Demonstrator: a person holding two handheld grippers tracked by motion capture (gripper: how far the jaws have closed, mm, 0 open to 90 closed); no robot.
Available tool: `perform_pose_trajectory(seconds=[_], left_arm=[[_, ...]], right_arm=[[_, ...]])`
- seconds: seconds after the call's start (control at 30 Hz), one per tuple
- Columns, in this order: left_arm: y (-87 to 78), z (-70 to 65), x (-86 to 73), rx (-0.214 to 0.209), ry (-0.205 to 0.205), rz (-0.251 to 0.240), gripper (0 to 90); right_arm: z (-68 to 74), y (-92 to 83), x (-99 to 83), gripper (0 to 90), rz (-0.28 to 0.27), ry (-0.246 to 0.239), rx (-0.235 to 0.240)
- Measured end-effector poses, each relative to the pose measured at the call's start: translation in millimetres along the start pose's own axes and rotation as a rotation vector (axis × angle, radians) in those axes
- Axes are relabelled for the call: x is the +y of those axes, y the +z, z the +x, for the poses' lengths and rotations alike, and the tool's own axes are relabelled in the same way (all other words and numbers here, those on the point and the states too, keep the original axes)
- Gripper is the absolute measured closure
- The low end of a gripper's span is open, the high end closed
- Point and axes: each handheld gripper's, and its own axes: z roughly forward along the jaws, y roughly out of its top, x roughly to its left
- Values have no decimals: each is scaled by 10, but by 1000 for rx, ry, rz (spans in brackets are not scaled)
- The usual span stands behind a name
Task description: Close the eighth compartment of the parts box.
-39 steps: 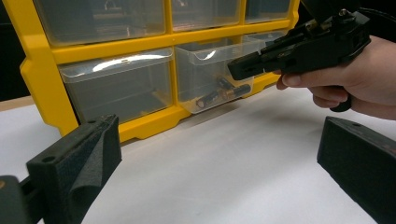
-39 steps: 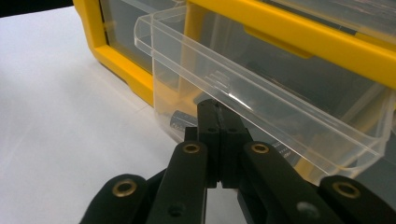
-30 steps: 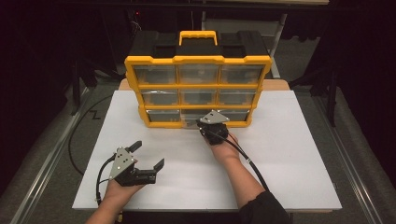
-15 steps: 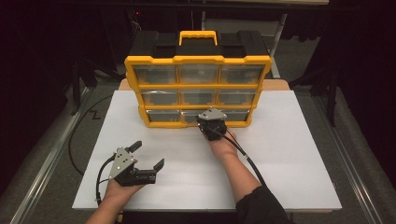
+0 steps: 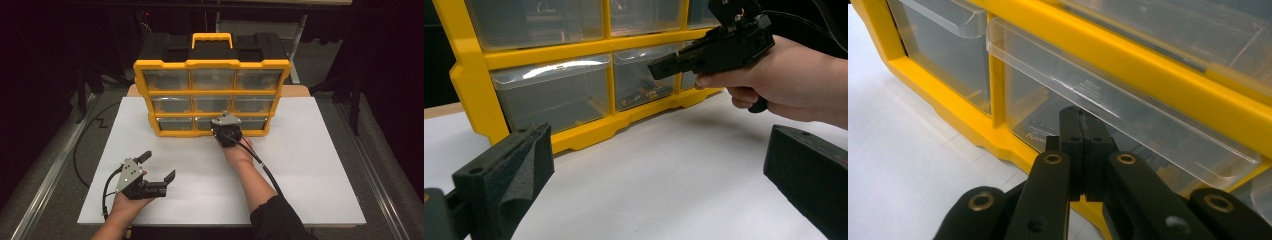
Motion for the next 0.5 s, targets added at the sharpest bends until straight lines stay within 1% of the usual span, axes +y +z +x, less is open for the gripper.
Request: perform_pose_trajectory(seconds=[0.23, 0.5], left_arm=[[0, -1, -1, 2, 0, 1, 7], [4, -6, -1, 3, 0, -1, 7]], right_arm=[[5, -8, -1, 900, 7, 2, -1], [51, -75, 2, 900, 14, 0, 22]])
